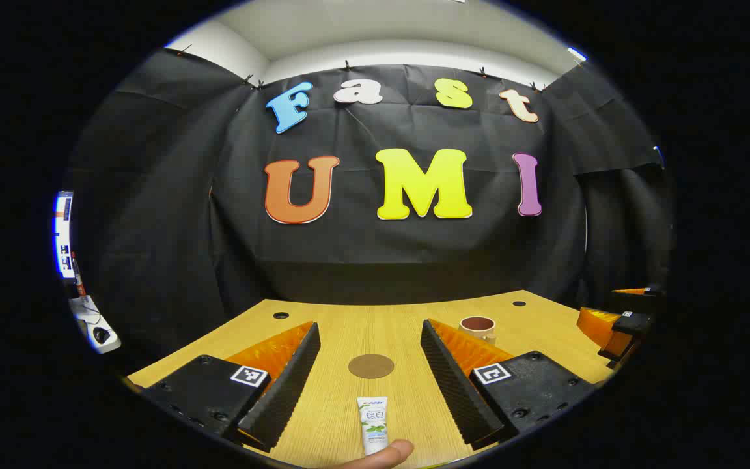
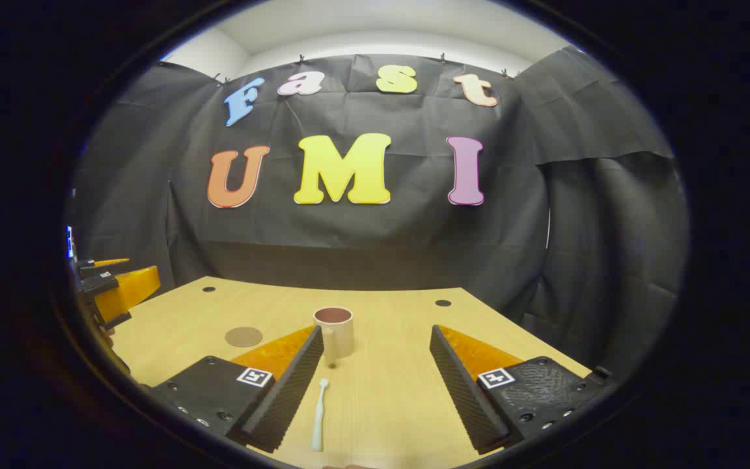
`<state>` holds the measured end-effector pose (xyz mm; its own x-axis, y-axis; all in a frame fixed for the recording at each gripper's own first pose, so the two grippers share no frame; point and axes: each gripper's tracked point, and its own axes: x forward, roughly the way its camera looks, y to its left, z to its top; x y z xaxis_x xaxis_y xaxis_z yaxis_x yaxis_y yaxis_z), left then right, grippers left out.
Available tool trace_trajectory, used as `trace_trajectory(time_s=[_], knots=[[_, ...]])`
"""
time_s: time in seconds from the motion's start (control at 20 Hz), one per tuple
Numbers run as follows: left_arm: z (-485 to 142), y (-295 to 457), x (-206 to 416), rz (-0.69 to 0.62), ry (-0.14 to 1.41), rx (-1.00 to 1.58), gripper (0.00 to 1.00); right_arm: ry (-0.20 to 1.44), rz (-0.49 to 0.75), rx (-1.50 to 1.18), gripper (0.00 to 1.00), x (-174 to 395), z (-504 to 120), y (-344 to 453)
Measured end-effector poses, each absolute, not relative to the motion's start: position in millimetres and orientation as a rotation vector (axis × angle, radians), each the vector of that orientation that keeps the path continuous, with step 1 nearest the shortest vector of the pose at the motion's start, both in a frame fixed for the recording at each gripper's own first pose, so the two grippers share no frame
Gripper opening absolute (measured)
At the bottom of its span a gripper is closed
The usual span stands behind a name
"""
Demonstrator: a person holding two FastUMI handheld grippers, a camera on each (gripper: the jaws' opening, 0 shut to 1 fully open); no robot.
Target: Put the toothbrush and toothpaste on the desktop into the cup, then pick up the cup and place it on the coaster on the desktop.
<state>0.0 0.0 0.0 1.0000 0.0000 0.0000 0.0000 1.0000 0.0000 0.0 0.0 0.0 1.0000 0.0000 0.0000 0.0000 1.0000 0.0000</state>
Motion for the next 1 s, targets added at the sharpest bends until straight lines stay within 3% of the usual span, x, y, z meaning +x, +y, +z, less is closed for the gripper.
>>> trace_trajectory(time_s=[0.65, 1.0], knots=[[-8, 10, 0, 0.013, 0.011, -0.019, 0.98, 0.029, 0.01, 0.002, 0.98, 7, -13, 5], [-34, 13, 3, 0.011, 0.062, -0.03, 0.99, 0.164, 0.113, -0.01, 0.97, 24, -61, 38]])
